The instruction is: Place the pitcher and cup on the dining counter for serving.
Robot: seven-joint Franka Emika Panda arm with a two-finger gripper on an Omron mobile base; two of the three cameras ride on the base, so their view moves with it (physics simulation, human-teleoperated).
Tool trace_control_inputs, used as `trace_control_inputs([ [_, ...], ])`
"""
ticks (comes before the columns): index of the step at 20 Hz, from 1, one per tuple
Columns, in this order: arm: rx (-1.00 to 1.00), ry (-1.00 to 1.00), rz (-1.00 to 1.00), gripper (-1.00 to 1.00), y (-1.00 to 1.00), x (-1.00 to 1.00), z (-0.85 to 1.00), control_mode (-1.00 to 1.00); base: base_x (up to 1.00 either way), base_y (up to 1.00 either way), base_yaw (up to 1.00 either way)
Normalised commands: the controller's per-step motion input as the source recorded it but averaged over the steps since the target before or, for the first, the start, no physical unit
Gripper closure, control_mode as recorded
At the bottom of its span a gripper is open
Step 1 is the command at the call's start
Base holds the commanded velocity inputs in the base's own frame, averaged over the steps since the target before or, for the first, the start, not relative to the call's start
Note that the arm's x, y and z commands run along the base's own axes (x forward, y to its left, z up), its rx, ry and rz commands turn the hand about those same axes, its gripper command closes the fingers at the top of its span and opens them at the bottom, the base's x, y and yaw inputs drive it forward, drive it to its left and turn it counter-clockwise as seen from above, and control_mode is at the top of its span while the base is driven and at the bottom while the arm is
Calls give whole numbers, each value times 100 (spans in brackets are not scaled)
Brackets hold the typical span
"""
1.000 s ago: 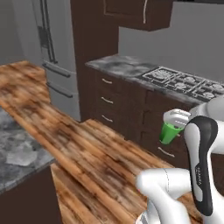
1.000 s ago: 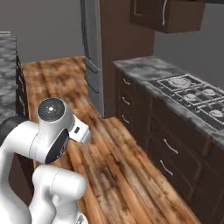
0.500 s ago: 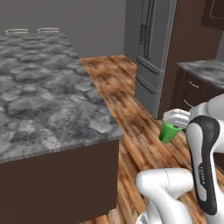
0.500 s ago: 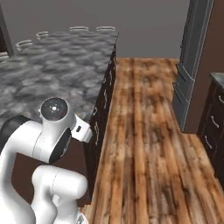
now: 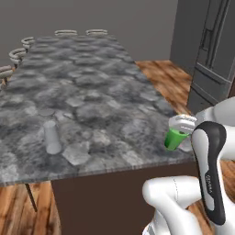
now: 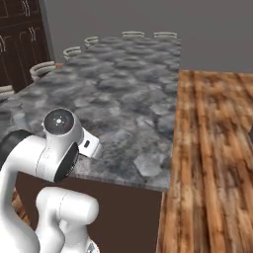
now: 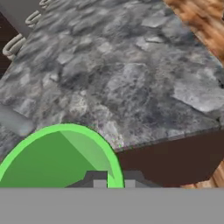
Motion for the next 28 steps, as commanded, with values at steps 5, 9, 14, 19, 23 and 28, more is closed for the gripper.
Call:
trace_control_inputs([
  [5, 0, 0, 0, 100, 0, 0, 0, 100, 24, 100, 18],
  [9, 0, 0, 0, 100, 0, 0, 0, 100, 0, 100, 8],
  [14, 0, 0, 0, 100, 0, 0, 0, 100, 2, 100, 5],
  [19, 0, 0, 0, 100, 0, 0, 0, 100, 18, 100, 2],
  [23, 0, 0, 0, 100, 0, 0, 0, 100, 53, 100, 0],
  [28, 0, 0, 0, 100, 0, 0, 0, 100, 49, 96, -1],
])
